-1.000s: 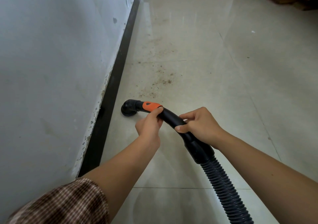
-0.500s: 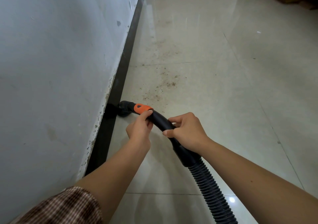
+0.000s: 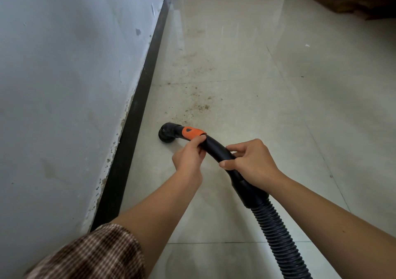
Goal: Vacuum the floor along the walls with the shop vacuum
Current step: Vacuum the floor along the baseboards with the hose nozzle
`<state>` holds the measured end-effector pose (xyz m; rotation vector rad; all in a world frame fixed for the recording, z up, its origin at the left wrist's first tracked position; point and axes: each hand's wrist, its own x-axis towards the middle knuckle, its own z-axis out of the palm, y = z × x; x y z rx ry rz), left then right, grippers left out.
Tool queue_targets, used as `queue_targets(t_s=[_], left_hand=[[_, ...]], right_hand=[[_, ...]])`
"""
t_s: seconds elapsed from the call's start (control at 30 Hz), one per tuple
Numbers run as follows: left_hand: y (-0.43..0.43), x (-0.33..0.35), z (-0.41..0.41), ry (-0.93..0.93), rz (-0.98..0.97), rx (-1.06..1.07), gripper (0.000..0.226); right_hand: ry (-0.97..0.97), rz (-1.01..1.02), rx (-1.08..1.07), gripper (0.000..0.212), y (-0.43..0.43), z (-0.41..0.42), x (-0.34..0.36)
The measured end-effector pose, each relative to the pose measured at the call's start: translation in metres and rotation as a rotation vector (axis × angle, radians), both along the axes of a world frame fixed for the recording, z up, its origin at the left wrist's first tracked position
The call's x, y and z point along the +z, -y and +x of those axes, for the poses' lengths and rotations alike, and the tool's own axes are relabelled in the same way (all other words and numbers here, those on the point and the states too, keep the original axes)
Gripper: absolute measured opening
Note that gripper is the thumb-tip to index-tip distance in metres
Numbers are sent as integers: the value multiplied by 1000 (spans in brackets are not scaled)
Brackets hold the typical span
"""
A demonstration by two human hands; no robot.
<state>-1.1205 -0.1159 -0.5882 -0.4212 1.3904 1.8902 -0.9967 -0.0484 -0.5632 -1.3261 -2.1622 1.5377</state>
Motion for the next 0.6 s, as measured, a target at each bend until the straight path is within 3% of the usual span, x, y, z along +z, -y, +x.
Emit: queue_targets(t_s=[0.6], left_hand=[[-31,9,45,43,33,-116,14]], right_hand=[[8,8,-145,47,-20,47,14]])
